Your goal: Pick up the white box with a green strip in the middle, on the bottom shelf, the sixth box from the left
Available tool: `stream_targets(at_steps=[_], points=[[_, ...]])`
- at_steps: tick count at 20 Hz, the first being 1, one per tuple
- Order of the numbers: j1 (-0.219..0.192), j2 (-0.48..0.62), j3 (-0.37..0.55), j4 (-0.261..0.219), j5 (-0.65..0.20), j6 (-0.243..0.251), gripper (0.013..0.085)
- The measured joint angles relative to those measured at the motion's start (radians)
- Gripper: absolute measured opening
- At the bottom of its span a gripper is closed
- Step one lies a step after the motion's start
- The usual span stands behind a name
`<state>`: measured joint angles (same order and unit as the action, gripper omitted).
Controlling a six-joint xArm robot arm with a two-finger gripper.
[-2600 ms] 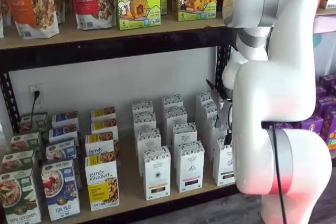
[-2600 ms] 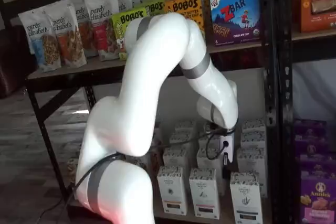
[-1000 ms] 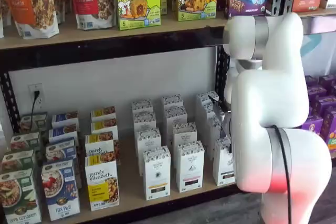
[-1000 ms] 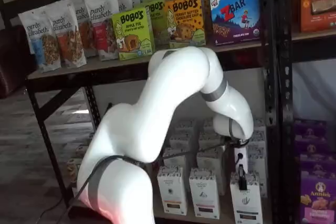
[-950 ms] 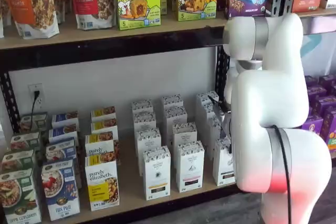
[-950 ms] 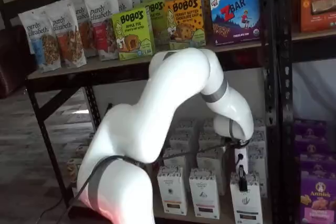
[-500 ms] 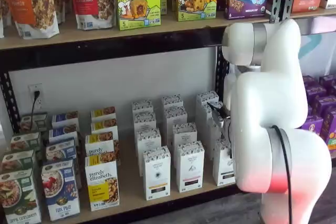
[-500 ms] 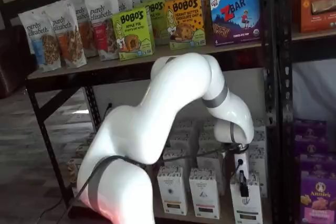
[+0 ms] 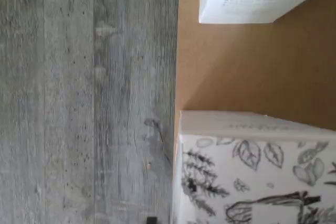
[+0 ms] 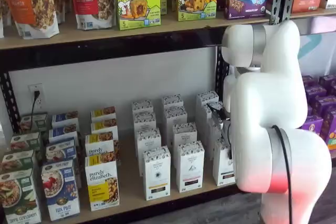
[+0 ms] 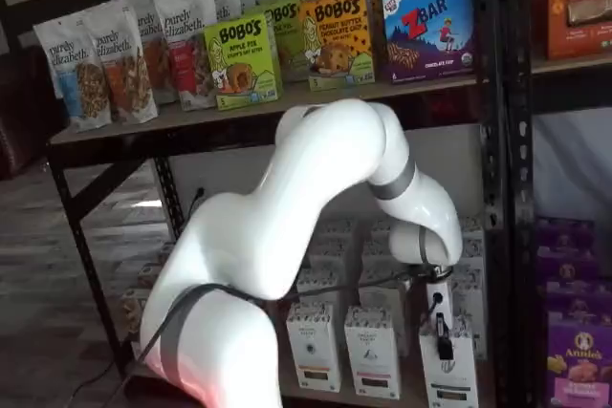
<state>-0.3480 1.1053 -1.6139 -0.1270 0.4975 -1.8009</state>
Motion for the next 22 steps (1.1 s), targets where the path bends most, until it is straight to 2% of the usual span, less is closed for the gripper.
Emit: stream_targets(at_steps=[1, 9, 11, 14, 15, 22], points=[[0.0, 0.0, -0.002, 0.002, 0.003, -0.002, 0.069], [0.004, -0.003, 0.002, -0.008, 0.004, 0.011, 0.069], [0.006, -0.005, 0.004, -0.008, 0.005, 0.013, 0.061], [0.009, -0.011, 0.014, -0.005, 0.004, 0.014, 0.057], [0.01, -0.015, 0.02, -0.004, 0.003, 0.014, 0.053], [0.011, -0.077, 0.125, -0.041, -0.054, 0.05, 0.053]])
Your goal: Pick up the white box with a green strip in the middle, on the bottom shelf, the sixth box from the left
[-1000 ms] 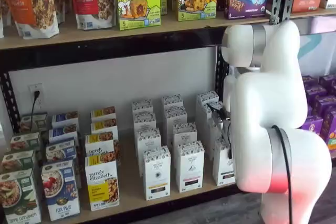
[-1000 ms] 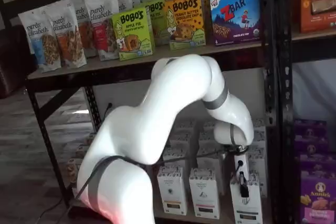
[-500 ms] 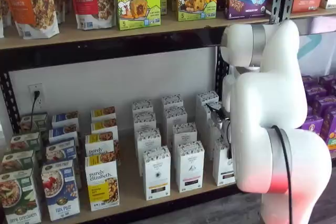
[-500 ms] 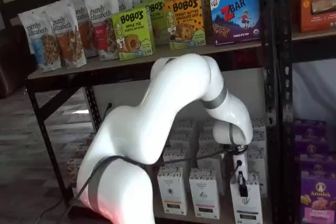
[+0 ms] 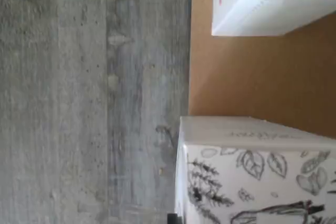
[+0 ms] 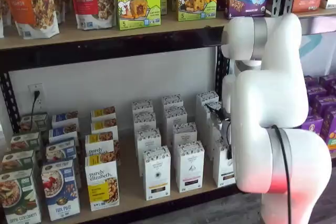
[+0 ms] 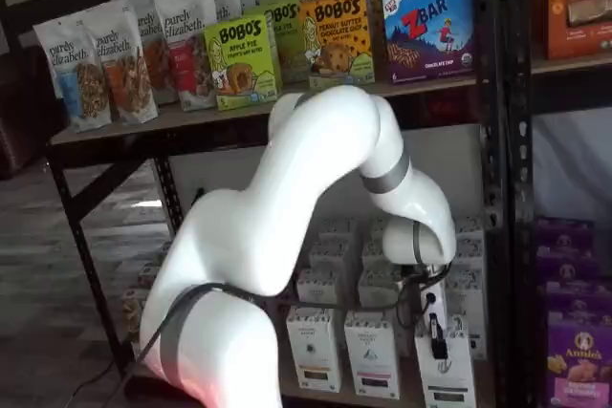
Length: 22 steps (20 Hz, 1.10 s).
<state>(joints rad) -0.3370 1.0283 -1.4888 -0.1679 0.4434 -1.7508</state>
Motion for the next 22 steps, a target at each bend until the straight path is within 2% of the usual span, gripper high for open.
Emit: stream_targets(at_steps=[4, 9, 12, 14, 16, 19, 22], points=[[0.002, -0.078, 0.12, -0.028, -0.041, 0.03, 0.053], [0.009, -0.214, 0.325, -0.111, -0.123, 0.119, 0.053], [0.019, -0.294, 0.43, -0.119, -0.154, 0.138, 0.053], [0.021, -0.352, 0.504, -0.146, -0.181, 0.167, 0.053], [0.015, -0.405, 0.573, -0.208, -0.209, 0.222, 0.053], [-0.007, -0.463, 0.646, -0.374, -0.259, 0.363, 0.053], [-0.011, -0.545, 0.732, -0.394, -0.28, 0.379, 0.053]])
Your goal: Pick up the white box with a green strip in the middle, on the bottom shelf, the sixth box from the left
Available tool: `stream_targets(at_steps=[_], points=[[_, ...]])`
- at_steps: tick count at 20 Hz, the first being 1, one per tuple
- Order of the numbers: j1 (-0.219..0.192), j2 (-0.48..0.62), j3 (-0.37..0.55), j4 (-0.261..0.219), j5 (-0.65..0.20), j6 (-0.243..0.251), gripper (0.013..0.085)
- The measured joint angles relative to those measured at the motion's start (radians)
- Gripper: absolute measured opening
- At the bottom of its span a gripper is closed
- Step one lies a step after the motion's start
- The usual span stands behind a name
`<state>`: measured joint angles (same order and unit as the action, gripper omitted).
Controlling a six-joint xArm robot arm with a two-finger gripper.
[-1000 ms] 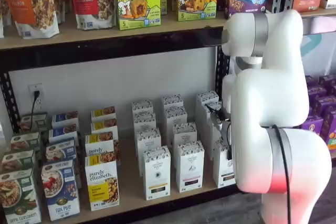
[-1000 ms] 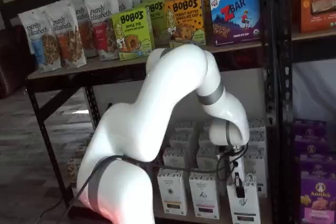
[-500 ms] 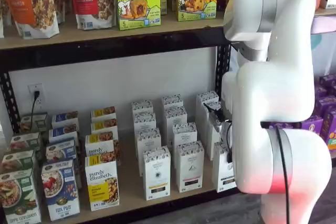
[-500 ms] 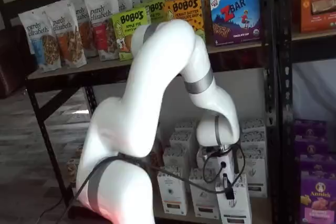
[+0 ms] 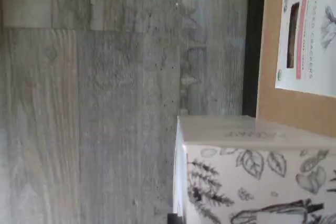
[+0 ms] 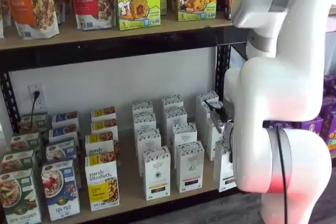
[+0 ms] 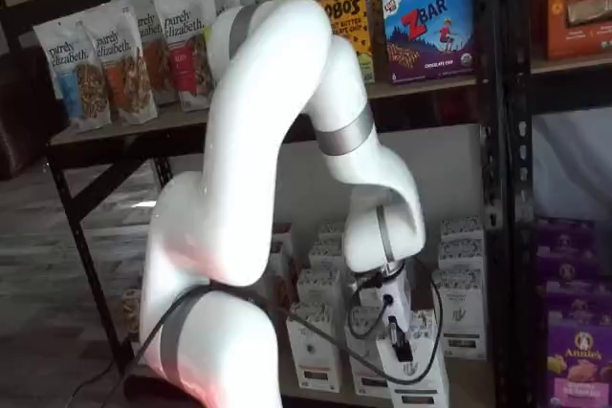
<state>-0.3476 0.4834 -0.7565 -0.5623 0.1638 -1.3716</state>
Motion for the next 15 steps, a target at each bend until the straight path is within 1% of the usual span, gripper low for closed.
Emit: stream_targets(at_steps=[2, 6, 8, 10, 13, 15], points=[[0.004, -0.059, 0.056, 0.026, 0.0, -0.021, 0.053], [0.024, -0.199, 0.175, 0.106, 0.024, -0.082, 0.053], [0.039, -0.258, 0.217, 0.15, 0.048, -0.11, 0.053], [0.057, -0.317, 0.255, 0.201, 0.071, -0.145, 0.053], [0.073, -0.371, 0.285, 0.254, 0.092, -0.18, 0.053], [0.082, -0.399, 0.3, 0.266, 0.106, -0.183, 0.053]])
